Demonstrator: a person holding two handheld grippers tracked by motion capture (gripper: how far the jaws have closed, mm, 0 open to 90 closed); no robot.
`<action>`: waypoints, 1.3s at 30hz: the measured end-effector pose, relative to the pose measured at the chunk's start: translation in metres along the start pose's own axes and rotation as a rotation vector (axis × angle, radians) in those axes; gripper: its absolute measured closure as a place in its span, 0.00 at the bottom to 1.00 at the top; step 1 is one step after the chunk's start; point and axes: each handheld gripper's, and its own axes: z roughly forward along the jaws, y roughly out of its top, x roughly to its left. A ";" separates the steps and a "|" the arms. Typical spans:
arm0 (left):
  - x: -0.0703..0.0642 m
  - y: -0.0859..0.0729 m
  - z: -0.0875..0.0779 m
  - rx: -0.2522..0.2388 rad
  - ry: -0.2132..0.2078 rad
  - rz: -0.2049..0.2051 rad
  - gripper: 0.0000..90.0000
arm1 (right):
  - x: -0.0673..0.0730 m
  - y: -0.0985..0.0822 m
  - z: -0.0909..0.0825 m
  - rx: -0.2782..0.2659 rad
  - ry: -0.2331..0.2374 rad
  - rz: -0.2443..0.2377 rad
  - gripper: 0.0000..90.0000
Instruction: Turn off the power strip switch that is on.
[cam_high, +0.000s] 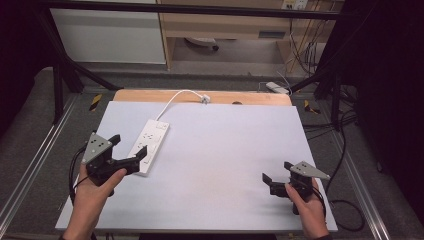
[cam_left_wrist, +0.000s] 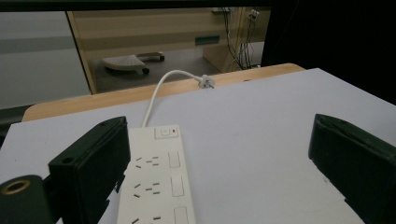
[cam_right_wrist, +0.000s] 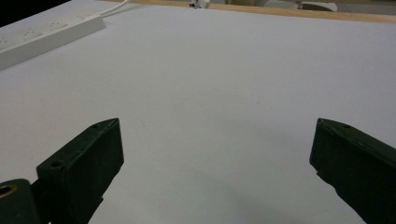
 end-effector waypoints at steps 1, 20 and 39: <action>-0.001 0.001 0.001 0.000 -0.003 0.003 0.07 | 0.000 0.000 0.000 -0.001 0.001 -0.002 0.04; -0.001 0.005 0.028 0.025 -0.027 0.015 0.11 | -0.002 0.000 0.001 0.006 -0.013 0.006 0.03; 0.002 -0.010 0.048 0.064 -0.039 0.015 0.41 | -0.003 0.001 -0.001 0.005 -0.008 0.005 0.03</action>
